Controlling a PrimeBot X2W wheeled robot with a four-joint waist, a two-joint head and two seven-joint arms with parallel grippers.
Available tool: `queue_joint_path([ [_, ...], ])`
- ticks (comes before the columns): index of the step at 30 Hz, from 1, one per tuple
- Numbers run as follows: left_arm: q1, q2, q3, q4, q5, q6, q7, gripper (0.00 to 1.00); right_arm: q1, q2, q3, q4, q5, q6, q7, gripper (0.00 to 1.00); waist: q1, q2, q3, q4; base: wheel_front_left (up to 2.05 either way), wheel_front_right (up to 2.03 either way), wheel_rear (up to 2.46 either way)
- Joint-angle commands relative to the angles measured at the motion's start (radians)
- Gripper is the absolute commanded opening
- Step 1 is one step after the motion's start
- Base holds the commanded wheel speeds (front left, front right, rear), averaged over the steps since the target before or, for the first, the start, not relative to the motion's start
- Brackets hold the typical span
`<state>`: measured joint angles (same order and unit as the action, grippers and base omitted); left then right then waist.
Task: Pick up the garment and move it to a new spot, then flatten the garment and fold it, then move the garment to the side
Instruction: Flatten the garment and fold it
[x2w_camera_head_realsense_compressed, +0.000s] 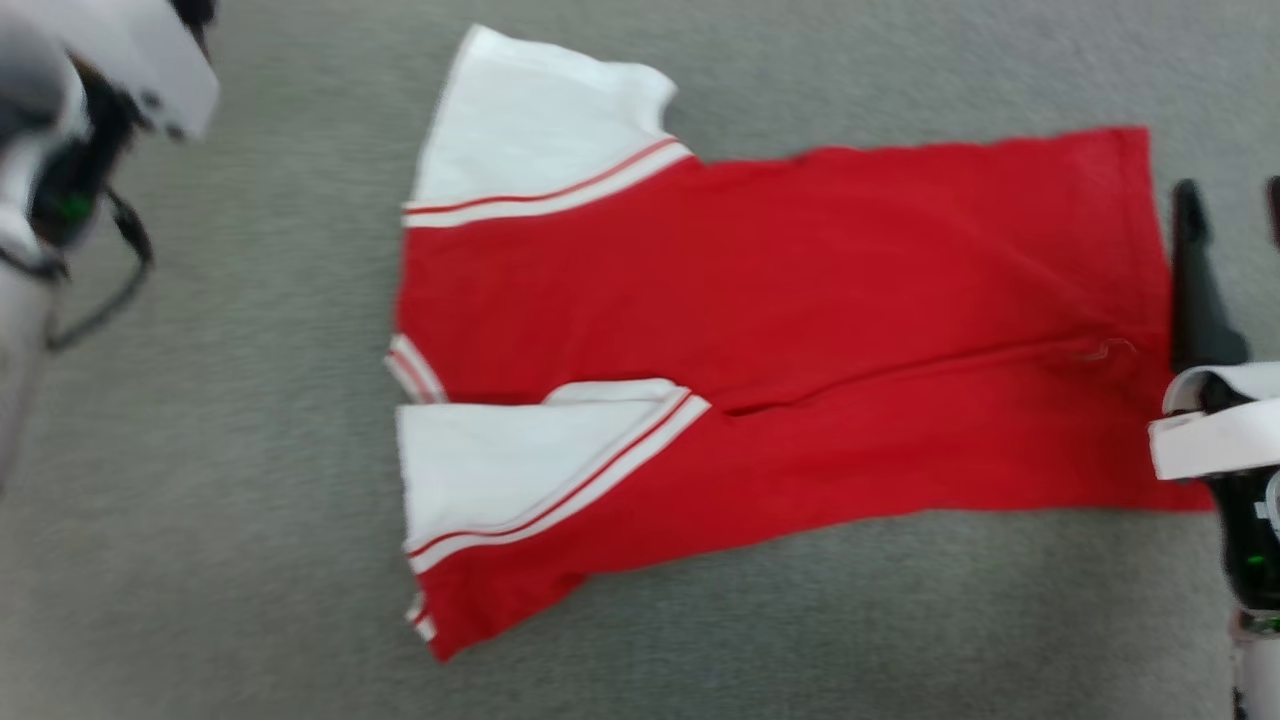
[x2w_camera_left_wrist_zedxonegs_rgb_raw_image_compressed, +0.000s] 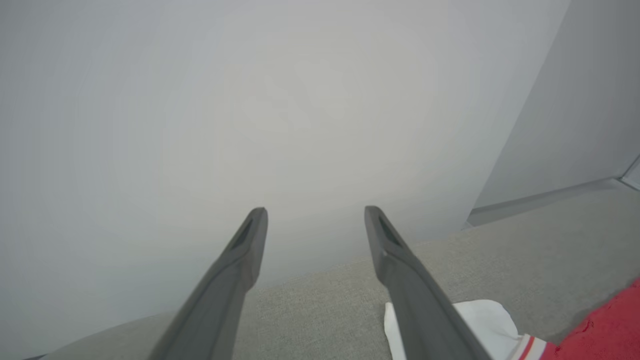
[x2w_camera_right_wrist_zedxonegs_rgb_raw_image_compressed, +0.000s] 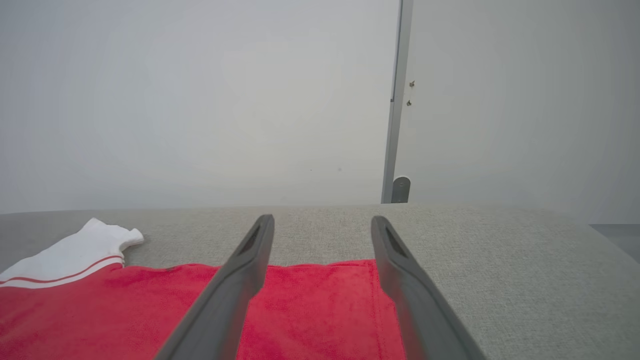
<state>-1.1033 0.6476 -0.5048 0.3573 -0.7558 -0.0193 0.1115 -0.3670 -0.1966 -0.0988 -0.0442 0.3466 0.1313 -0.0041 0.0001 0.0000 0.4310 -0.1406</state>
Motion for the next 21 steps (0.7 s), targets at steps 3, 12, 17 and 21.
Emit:
queue_joint_path([
  [3, -0.13, -0.014, -0.064, 0.143, 0.033, -0.065, 0.087, 1.0, -0.018, 0.027, 0.033, 0.011, -0.005, -0.001, -0.044, 1.0, -0.0001, 0.0, 0.118, -0.139, 0.0, 0.0, 0.0],
  [12, -0.298, -0.032, -0.247, 0.348, -0.074, -0.112, 0.416, 1.0, -0.001, 0.054, 0.066, 0.005, -0.01, -0.001, -0.099, 1.0, -0.0001, 0.0, 0.165, -0.2, 0.0, 0.0, 0.0],
  [17, -0.317, 0.001, -0.313, 0.356, -0.216, -0.112, 0.604, 1.0, 0.003, 0.064, 0.08, 0.006, -0.006, -0.001, -0.101, 1.0, -0.0001, 0.0, 0.173, -0.214, 0.0, 0.0, 0.0],
  [21, -0.315, 0.025, -0.365, 0.356, -0.273, -0.112, 0.705, 1.0, 0.0, 0.065, 0.089, 0.012, 0.0, -0.001, -0.103, 1.0, -0.0001, 0.0, 0.176, -0.221, 0.0, 0.0, 0.0],
])
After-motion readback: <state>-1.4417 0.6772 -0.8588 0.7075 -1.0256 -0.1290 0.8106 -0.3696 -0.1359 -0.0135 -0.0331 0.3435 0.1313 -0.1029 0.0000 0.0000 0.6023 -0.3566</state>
